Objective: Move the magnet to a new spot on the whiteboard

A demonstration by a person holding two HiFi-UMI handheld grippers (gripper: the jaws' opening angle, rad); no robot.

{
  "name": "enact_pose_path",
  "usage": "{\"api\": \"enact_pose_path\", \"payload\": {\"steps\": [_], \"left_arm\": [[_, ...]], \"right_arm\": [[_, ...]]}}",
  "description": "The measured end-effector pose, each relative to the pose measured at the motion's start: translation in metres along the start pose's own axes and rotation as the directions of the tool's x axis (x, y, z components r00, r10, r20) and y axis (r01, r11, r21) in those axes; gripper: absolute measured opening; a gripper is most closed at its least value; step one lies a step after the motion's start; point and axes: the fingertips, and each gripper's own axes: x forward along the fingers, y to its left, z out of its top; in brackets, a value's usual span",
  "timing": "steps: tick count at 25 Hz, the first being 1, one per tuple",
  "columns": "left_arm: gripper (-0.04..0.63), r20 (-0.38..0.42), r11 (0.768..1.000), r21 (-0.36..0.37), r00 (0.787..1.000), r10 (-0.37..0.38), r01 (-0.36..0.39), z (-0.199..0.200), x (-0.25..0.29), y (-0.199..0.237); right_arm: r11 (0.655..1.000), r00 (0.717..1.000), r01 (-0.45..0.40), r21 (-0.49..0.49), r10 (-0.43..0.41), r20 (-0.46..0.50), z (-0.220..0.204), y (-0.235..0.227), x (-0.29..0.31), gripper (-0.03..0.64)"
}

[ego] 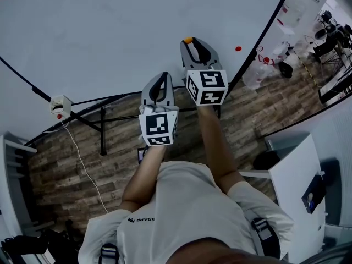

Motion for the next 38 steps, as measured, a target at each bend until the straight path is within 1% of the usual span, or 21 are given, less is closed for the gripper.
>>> {"api": "enact_pose_path", "payload": {"steps": [6,10,21,26,38], "left_arm": [[0.003,-0.002,1.0,-0.004,1.0,0.004,-0.004,0.002,-0.001,0.005],[0.003,0.009,1.0,0.007,1.0,0.005,-0.005,0.004,0.0,0.005],[0.003,0.006,1.0,0.005,1.0,0.008,-0.008,0.003,-0.001,0.007],[0.003,0.001,1.0,-0.004,1.0,0.005,-0.005,0.003,0.0,0.008],[0.003,0.012,1.0,0.006,1.0,0.002,-0.002,0.008,0.002,0.005]], "right_arm": [[1.0,1.0,0.0,-0.001,0.0,0.004,0.009,0.0,0.013,0.13],[1.0,1.0,0.005,-0.005,-0.005,0.0,0.011,-0.002,0.018,0.13],[1.0,1.0,0.016,-0.004,-0.016,-0.018,0.008,-0.007,0.032,0.13],[1.0,0.999,0.019,-0.014,-0.019,-0.027,0.007,-0.009,0.04,0.13],[0.998,0.998,0.032,-0.049,-0.035,-0.05,0.005,-0.018,0.058,0.13]]}}
